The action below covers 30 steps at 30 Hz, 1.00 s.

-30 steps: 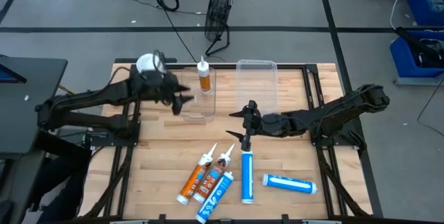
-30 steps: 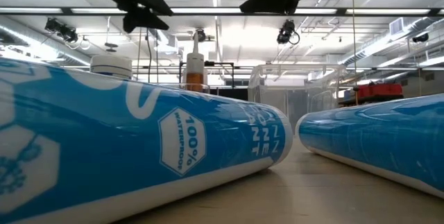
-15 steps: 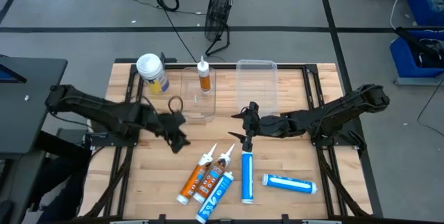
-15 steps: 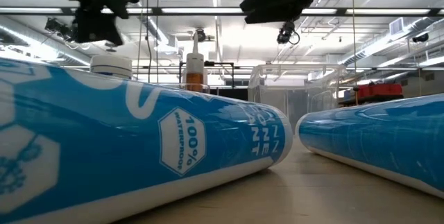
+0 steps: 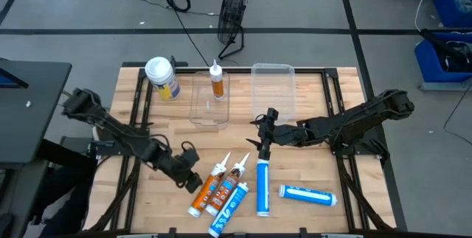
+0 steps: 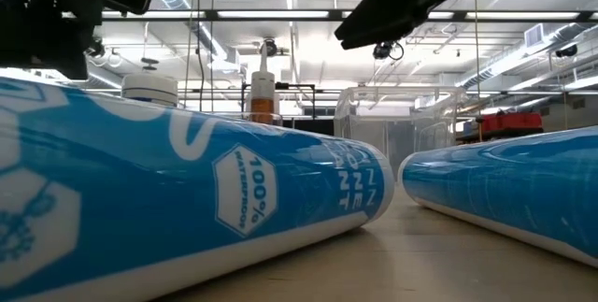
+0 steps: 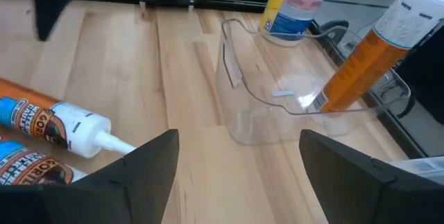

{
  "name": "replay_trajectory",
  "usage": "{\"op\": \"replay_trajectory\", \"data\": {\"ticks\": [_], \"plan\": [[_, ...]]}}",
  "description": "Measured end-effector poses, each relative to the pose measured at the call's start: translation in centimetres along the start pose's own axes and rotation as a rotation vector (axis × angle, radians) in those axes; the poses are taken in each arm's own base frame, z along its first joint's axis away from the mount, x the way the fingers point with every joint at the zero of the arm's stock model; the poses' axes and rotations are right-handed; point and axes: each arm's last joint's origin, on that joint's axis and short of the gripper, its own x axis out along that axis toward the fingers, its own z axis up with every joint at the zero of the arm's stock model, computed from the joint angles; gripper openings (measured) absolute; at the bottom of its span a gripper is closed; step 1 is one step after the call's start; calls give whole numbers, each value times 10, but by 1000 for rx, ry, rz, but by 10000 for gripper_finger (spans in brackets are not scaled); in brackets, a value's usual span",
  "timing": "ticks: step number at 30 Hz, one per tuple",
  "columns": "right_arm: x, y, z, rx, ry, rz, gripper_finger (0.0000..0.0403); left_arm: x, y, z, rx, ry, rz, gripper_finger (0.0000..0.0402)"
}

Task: Pick & place silicon tubes, Sealant and Lysol wipes
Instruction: Put the left orange sealant into the left transparent bin

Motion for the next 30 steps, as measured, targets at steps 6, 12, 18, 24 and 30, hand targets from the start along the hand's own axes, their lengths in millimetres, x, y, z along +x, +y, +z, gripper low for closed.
{"op": "replay_trajectory", "data": {"ticks": [6, 12, 18, 24, 30], "plan": [[0, 0, 0, -3, 0, 0, 304, 12, -12, -13, -19, -12, -99, 217], [0, 0, -1, 0, 6, -4, 304, 16, -32, -25, -67, -46, -129, 183], [0, 0, -1, 6, 11, -5, 304, 18, -58, -37, -2, -28, -57, 137], [0, 0, -2, 25, 20, -5, 304, 32, -68, -40, 34, -19, -14, 103], [0, 0, -3, 20, 32, -4, 304, 52, -59, -49, -34, 64, 58, 128]]}}
